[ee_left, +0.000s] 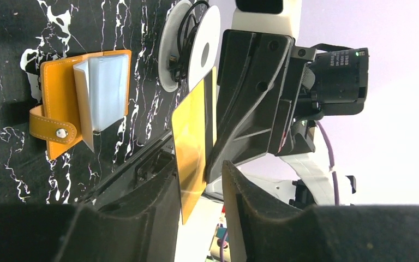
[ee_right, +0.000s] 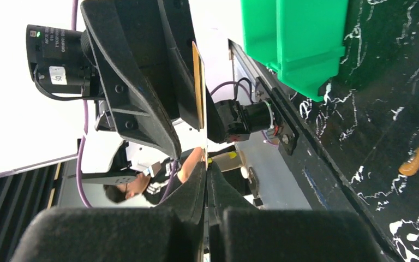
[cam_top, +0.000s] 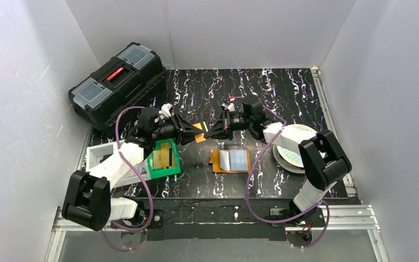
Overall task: Take the credit cards out of the card holder
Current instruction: Place the credit card in the storage box.
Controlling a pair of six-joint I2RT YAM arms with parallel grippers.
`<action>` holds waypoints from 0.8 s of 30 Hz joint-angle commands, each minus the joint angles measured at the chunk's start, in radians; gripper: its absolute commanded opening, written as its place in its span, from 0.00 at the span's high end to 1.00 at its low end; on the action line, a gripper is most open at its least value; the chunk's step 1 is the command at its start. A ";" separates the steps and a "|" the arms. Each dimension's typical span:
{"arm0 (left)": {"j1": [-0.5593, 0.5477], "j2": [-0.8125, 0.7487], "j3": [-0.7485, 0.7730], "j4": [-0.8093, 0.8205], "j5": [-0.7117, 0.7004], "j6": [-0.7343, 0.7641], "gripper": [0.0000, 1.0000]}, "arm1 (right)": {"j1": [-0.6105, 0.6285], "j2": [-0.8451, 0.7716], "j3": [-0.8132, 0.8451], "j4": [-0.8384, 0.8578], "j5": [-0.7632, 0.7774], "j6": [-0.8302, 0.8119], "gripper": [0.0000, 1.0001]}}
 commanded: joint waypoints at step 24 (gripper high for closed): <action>0.008 -0.171 0.363 -1.248 -0.841 0.658 1.00 | 0.025 -0.118 0.140 -0.703 0.372 -0.514 0.02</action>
